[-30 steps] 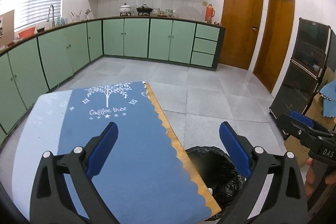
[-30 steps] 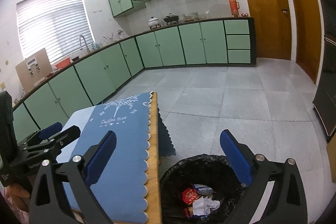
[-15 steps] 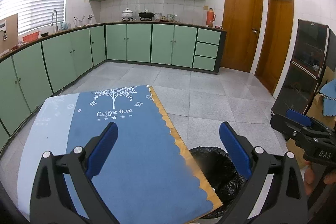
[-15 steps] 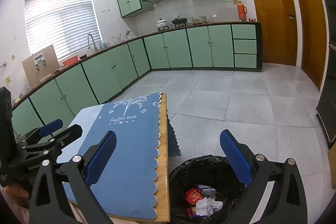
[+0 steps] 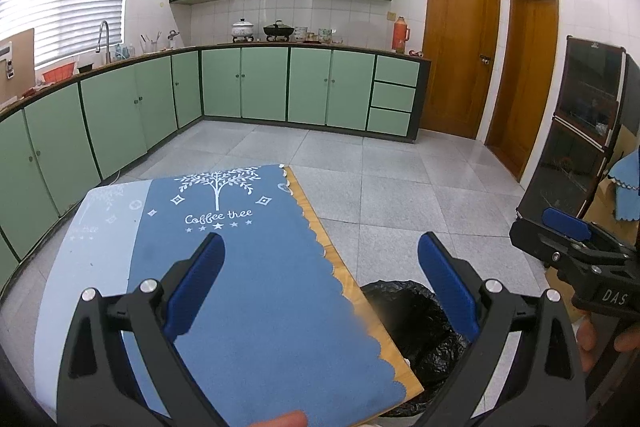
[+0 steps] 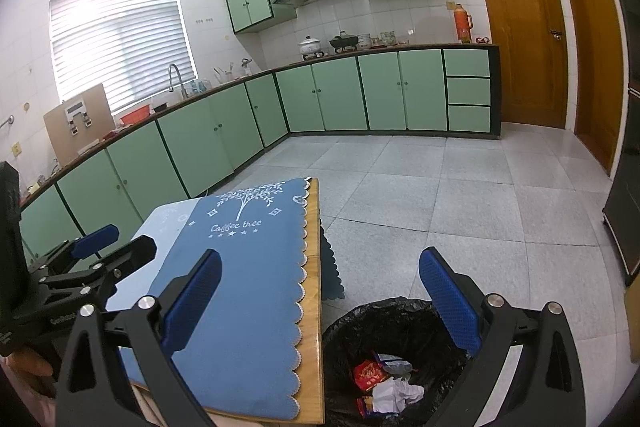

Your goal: Collect trash

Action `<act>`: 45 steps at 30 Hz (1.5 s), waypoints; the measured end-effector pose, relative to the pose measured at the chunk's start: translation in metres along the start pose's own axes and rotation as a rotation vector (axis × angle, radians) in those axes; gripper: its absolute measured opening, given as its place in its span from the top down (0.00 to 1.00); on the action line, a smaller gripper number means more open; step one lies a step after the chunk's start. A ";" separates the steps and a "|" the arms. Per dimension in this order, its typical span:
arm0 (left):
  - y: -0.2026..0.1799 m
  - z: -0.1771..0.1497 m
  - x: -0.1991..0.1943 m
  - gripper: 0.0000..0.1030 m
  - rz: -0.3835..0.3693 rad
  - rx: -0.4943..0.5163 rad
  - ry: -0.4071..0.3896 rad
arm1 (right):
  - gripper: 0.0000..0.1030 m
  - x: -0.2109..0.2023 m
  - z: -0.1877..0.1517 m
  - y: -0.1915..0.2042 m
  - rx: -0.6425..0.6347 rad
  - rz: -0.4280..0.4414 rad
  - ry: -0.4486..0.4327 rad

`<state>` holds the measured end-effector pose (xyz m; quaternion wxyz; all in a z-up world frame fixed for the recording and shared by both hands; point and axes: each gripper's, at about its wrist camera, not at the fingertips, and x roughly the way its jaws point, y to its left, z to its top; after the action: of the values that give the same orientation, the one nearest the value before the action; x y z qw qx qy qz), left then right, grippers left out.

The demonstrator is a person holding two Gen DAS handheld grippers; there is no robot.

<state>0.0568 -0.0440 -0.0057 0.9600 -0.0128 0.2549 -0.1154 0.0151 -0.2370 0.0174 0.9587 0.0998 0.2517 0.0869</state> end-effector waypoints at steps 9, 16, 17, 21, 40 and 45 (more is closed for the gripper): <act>-0.001 0.000 0.000 0.09 0.001 -0.002 -0.002 | 0.06 0.000 0.000 0.001 -0.001 -0.001 0.002; -0.001 0.000 0.000 0.09 0.000 -0.003 -0.002 | 0.06 0.001 -0.001 0.001 -0.002 0.000 0.003; -0.001 0.000 0.000 0.09 0.000 -0.002 -0.002 | 0.06 0.000 0.000 0.001 -0.001 0.000 0.003; 0.000 0.000 -0.001 0.09 0.001 -0.002 -0.002 | 0.06 0.001 0.000 0.001 -0.001 0.000 0.004; 0.001 0.000 0.000 0.09 0.000 -0.004 0.001 | 0.06 0.004 -0.004 0.001 -0.002 0.003 0.010; 0.003 -0.006 0.000 0.09 0.003 -0.008 0.006 | 0.06 0.005 -0.004 0.001 -0.001 0.001 0.011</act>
<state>0.0541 -0.0410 -0.0114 0.9593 -0.0161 0.2582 -0.1131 0.0171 -0.2345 0.0124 0.9574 0.0990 0.2567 0.0882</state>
